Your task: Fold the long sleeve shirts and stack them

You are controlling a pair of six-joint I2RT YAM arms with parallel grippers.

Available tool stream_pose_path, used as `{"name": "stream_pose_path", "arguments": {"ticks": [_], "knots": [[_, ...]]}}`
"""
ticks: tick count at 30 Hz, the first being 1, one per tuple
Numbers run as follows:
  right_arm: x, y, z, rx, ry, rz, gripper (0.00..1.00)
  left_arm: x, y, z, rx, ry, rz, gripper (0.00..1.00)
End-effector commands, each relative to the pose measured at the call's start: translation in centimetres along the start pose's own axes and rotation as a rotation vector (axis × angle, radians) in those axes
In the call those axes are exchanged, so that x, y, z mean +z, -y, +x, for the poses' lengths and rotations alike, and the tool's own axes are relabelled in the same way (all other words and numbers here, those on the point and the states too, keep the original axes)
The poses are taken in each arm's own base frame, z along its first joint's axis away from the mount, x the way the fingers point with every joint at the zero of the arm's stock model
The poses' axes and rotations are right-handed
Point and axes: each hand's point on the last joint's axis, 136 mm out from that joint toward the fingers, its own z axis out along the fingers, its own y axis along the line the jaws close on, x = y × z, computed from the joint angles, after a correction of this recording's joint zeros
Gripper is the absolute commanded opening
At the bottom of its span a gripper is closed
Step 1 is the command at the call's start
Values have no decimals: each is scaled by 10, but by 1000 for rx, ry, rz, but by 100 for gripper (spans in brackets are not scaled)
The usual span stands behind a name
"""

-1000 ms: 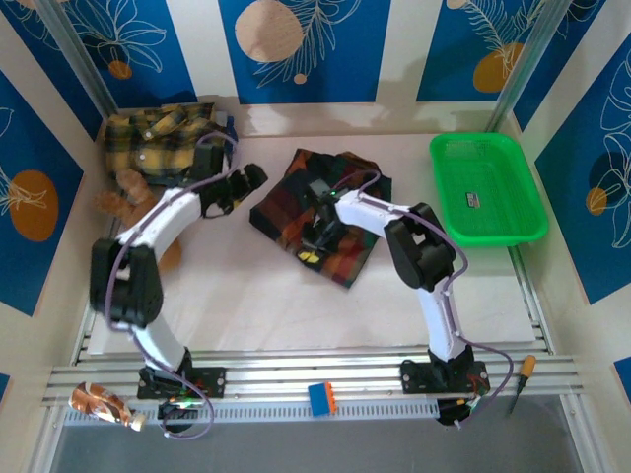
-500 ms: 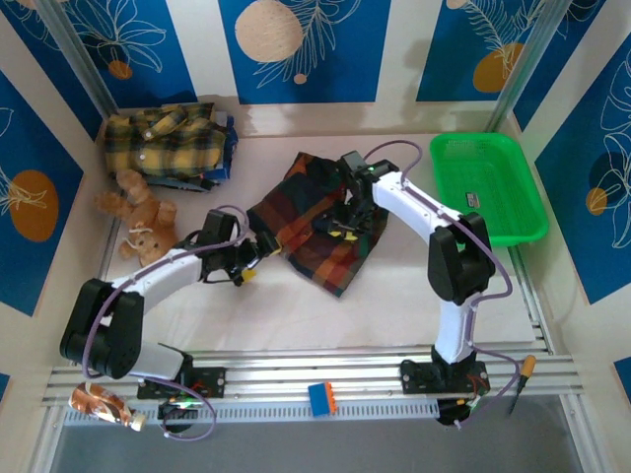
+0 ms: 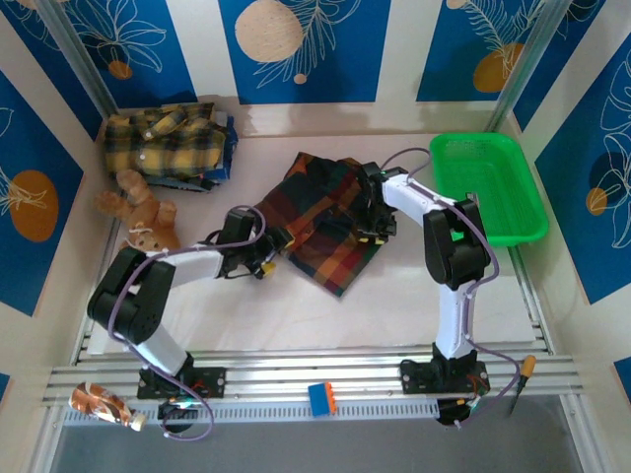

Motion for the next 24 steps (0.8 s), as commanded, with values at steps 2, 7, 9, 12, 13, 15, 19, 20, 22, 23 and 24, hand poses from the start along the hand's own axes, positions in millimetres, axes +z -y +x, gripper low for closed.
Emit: {"name": "stream_pose_path", "arguments": {"ticks": [2,7,9,12,13,15,19,20,22,23,24], "knots": [[3,-1,3,53,-12,-45,32,22,24,-22,14,83,66,86],[2,2,5,76,-27,-81,32,38,24,-16,6,73,28,79],[1,3,8,98,-42,-106,32,44,30,-19,-2,85,55,75],[1,6,12,124,-54,-136,32,60,57,-19,19,59,142,70],[1,6,13,128,-58,-147,32,66,65,-17,37,45,145,67],[1,7,16,132,-66,-157,32,71,71,-17,68,37,132,60],[-2,6,25,130,-81,-180,32,74,66,-19,95,31,91,41],[-6,6,28,130,-83,-186,32,74,68,-19,115,26,80,35],[-16,5,34,124,-79,-202,33,70,71,-19,152,14,56,24],[-25,4,37,110,-66,-213,33,67,71,-19,172,8,40,21],[-34,1,39,93,-49,-225,33,62,72,-19,195,6,25,20]]}}
